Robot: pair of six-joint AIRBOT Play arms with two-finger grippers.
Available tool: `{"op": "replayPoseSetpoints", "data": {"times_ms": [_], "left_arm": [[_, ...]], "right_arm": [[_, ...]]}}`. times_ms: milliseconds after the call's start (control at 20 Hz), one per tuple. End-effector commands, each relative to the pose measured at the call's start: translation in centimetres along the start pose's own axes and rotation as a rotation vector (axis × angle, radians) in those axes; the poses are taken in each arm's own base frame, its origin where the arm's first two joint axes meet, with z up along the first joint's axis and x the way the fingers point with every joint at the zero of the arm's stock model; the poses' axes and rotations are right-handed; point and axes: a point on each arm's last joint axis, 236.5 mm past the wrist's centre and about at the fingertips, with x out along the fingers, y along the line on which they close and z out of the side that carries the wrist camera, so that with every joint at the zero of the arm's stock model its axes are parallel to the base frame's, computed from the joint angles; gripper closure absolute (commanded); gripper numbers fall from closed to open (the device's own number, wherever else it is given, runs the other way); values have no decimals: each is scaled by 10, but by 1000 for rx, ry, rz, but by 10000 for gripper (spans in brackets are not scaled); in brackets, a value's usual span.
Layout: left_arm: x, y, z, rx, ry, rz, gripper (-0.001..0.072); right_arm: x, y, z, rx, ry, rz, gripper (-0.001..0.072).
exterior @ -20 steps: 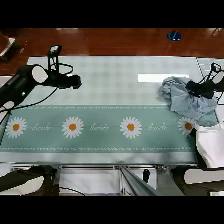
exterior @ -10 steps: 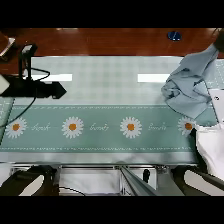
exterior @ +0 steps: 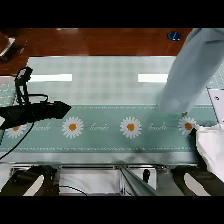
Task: Fold the shirts.
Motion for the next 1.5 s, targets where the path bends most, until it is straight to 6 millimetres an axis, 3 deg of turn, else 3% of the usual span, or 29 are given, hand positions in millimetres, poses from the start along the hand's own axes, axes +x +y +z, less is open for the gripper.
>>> {"op": "replayPoseSetpoints", "data": {"times_ms": [0, 100, 300, 400, 500, 650, 750, 850, 900, 950, 1000, 1100, 1200, 1250, 1300, 1350, 1400, 1450], "left_arm": [[0, -1, 2, -7, -26, -6, 201], [0, -1, 6, -6, -43, -5, 201], [0, 0, 14, -8, -75, -2, 201], [1, 1, 16, -10, -80, -1, 201], [1, 1, 15, -9, -79, -1, 201], [1, 1, 15, -9, -79, 0, 201], [1, 1, 15, -9, -78, 0, 201], [1, 1, 15, -9, -78, 0, 201], [1, 1, 15, -9, -78, 0, 201], [1, 1, 15, -10, -78, -1, 201], [1, 1, 15, -9, -78, -1, 201], [1, 0, 12, -10, -64, -3, 201], [1, -2, 2, -16, -21, -14, 201], [2, -3, -6, -20, 11, -19, 201], [2, -4, -13, -42, 44, -20, 201], [4, -3, -24, -80, 95, -19, 201], [10, -1, -38, -95, 156, -19, 201], [19, 6, -55, -109, 230, -8, 201]], "right_arm": [[-26, 57, 24, -46, -44, 144, 694], [-24, 84, 3, -48, 35, 234, 694], [0, 155, -73, 12, 290, 456, 694], [15, 202, -139, 46, 453, 559, 694], [26, 242, -227, 80, 639, 611, 694], [36, 268, -356, 170, 854, 572, 694], [33, 283, -411, 252, 948, 561, 693], [31, 294, -435, 303, 1003, 565, 689], [33, 298, -438, 333, 1012, 565, 541], [37, 294, -435, 338, 1001, 558, 285], [40, 284, -427, 328, 996, 549, 299], [55, 235, -393, 320, 938, 479, 299], [62, 136, -362, 284, 867, 261, 300], [52, 68, -356, 257, 864, 73, 300], [30, 3, -358, 246, 873, -120, 300], [1, -47, -367, 249, 898, -274, 301], [-31, -84, -383, 277, 932, -397, 304], [-63, -108, -406, 352, 964, -490, 304]]}}
